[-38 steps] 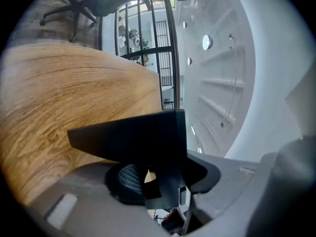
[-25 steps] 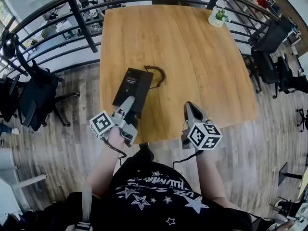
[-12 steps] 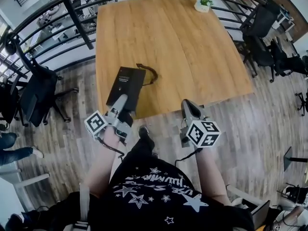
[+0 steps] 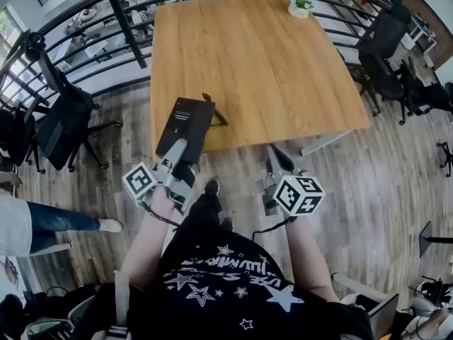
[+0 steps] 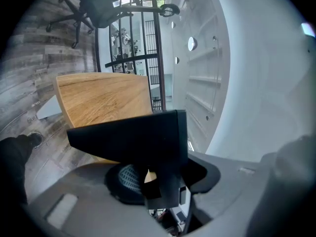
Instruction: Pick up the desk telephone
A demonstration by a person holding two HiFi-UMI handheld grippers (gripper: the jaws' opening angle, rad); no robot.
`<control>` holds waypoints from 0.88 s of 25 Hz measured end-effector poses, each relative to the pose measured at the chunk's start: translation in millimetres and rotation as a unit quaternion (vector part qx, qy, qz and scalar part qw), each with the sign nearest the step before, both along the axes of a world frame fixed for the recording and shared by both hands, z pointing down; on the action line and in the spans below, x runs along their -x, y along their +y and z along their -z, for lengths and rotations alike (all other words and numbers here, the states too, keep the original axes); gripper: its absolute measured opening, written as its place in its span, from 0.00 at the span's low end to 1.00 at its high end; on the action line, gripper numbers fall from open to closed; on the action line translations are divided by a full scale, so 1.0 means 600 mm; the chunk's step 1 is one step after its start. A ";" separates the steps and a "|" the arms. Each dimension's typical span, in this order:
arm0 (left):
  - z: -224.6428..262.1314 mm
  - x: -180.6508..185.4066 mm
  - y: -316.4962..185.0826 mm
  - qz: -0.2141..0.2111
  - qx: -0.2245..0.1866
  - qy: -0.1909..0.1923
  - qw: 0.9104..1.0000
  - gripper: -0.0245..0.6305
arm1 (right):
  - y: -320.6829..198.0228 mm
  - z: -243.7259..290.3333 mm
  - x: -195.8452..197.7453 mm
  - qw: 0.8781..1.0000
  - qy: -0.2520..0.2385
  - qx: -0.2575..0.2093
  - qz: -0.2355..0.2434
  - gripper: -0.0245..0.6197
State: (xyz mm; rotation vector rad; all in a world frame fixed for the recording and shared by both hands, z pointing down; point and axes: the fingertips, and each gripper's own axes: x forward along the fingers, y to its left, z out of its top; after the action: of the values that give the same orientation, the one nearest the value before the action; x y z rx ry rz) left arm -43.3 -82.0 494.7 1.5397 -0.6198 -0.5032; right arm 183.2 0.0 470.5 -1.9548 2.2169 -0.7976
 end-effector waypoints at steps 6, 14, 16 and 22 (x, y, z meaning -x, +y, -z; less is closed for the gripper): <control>0.014 0.017 0.045 0.011 -0.003 -0.002 1.000 0.33 | 0.031 0.000 0.017 1.000 -0.004 -0.004 0.019 0.04; 0.012 0.027 0.038 0.008 -0.011 -0.002 1.000 0.33 | 0.021 -0.010 0.022 1.000 -0.003 -0.001 0.017 0.04; 0.014 0.026 0.029 0.004 -0.011 0.001 1.000 0.33 | 0.013 -0.007 0.023 1.000 -0.003 0.000 0.013 0.04; 0.015 0.044 0.010 -0.010 -0.009 0.001 1.000 0.33 | -0.010 -0.011 0.041 1.000 -0.002 0.008 0.002 0.04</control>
State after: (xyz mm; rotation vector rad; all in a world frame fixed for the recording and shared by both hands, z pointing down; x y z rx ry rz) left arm -69.4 -75.7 486.0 1.5609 -0.5999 -0.4968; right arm 158.4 -5.9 477.2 -1.9554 2.2201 -0.8196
